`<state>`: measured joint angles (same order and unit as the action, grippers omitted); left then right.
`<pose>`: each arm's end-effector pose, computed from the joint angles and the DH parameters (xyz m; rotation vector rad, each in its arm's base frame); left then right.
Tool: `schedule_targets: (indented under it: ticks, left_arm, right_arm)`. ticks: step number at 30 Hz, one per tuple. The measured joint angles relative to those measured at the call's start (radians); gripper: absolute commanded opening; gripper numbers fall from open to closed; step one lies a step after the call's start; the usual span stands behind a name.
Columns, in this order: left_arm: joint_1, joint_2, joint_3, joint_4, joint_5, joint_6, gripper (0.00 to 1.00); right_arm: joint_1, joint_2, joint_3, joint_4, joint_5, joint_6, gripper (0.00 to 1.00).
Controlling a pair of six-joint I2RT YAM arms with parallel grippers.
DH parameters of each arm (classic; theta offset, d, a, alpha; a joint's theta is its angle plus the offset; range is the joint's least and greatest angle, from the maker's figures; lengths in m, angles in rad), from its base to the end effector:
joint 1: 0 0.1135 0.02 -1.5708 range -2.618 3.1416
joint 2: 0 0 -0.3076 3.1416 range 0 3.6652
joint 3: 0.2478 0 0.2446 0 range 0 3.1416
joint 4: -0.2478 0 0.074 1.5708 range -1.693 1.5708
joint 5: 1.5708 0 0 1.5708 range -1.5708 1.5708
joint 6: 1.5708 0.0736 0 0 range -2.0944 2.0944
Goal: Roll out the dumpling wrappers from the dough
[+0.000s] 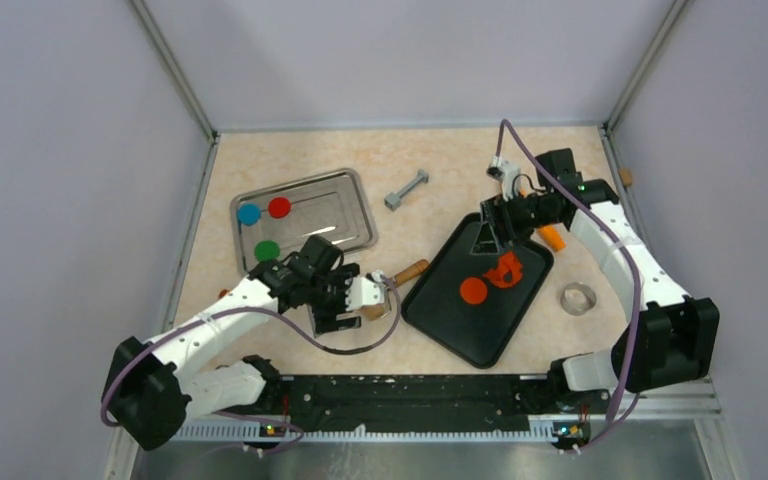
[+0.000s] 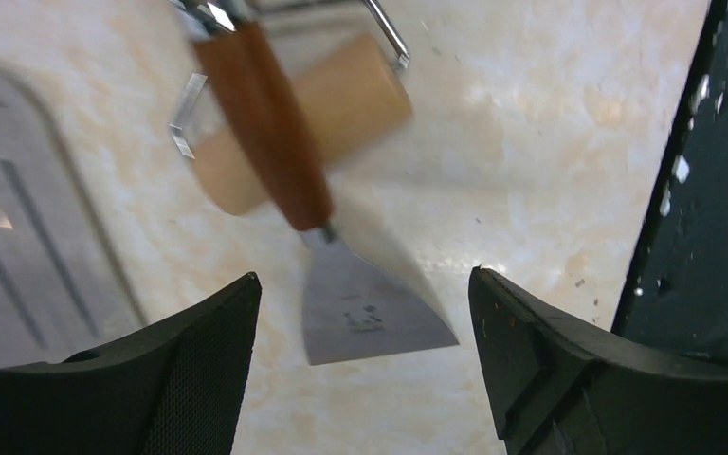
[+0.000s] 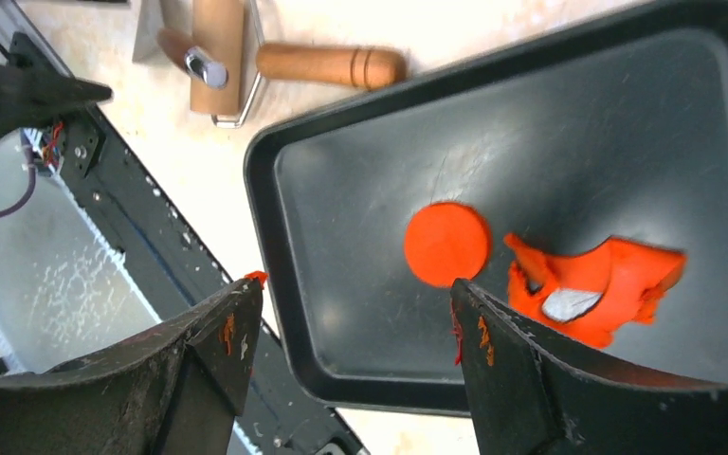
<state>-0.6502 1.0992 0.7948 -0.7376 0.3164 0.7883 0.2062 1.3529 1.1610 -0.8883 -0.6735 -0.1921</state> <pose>0.1430 -0.1375 0.2494 1.7777 1.8613 -0.3612 0.2448 0.0981 0.3115 -0.7159 2.4294 0.8877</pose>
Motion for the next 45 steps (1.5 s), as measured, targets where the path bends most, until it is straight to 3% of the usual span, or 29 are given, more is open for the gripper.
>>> schedule_targets:
  ticks: [7,12,24,30,36,38,45]
  left_arm:
    - [0.019,0.048,-0.148,0.068,0.002,0.058,0.82]
    - [0.035,0.113,-0.116,0.145,0.008,0.053,0.79]
    - [0.082,0.205,-0.011,0.113,0.053,0.123,0.77]
    - [0.083,0.337,-0.005,0.105,0.060,0.167,0.57]
    - [0.088,0.344,-0.005,0.133,0.051,0.182,0.13]
    - [0.092,0.344,-0.005,0.135,0.049,0.195,0.03]
    - [0.102,0.304,-0.005,0.085,0.064,0.183,0.00]
  right_arm:
    - [0.000,0.043,0.158,0.003,-0.010,-0.034,0.77]
    - [0.000,0.034,0.155,0.021,-0.048,0.001,0.77]
    - [-0.006,-0.066,0.063,0.026,-0.061,0.037,0.77]
    - [-0.020,-0.070,0.063,0.027,-0.058,0.037,0.77]
    - [-0.025,-0.076,0.055,0.036,-0.058,0.041,0.74]
    - [-0.026,-0.085,0.034,0.049,-0.060,0.057,0.73]
    - [-0.014,-0.086,-0.075,0.179,-0.083,0.201,0.77]
